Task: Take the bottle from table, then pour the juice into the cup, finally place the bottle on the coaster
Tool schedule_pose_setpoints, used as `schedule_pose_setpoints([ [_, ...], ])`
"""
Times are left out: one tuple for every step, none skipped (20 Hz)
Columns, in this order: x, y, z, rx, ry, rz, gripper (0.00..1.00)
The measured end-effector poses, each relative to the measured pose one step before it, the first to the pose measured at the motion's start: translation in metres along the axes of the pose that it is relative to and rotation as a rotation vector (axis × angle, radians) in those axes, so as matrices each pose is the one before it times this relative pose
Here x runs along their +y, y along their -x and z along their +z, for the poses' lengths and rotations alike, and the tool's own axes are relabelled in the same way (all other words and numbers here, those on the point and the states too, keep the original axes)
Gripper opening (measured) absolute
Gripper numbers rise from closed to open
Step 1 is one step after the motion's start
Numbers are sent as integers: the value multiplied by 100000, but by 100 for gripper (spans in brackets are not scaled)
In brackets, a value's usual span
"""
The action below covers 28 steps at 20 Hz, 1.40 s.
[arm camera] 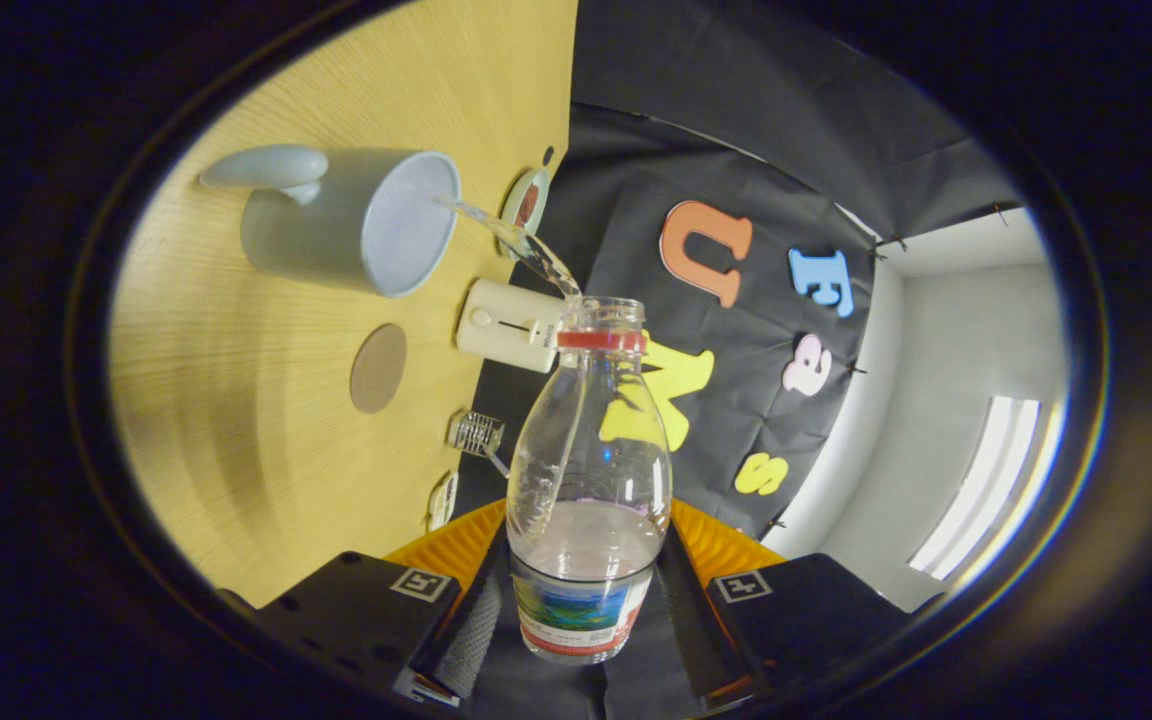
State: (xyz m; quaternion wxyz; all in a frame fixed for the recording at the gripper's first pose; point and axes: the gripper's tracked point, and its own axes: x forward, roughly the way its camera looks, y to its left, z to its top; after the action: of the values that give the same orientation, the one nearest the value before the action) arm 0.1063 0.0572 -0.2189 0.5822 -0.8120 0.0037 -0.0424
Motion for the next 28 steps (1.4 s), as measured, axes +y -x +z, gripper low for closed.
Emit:
schedule_pose_setpoints([
  [-7,1,-186,135,496,-150,81],
  [-56,127,7,-133,251,-89,81],
  [6,-67,48,-277,354,28,81],
  [-71,105,-94,49,559,-174,80],
  [22,23,-220,546,813,166,80],
  [31,146,-268,494,502,144,80],
  [48,-31,-185,438,183,-25,80],
  [-47,152,-18,153,301,-104,80],
  [41,82,-37,263,326,54,80],
  [-66,4,28,490,411,-73,80],
  [-74,-26,-123,185,352,-135,80],
  [-29,-82,-96,75,343,-355,80],
  [-123,-207,10,-38,235,-392,80],
  [-246,-37,102,141,598,-551,80],
  [29,-43,34,-52,656,-354,80],
  [-90,57,41,-156,743,-241,80],
  [-34,-55,-63,-67,374,-41,80],
  [-4,-7,27,-94,-65,123,80],
  [57,-19,-88,119,-94,125,80],
  [-13,21,31,-118,-61,73,80],
  [-18,85,161,-393,315,116,80],
  [-56,73,33,-223,685,-56,80],
  [-53,-51,12,-464,1188,-273,80],
  [-95,11,53,-594,1368,-220,80],
  [-149,0,47,-165,1016,-197,80],
  [-49,-66,24,-224,592,-256,80],
  [-28,68,5,-395,534,-182,80],
  [-61,-31,-23,-288,382,-231,80],
])
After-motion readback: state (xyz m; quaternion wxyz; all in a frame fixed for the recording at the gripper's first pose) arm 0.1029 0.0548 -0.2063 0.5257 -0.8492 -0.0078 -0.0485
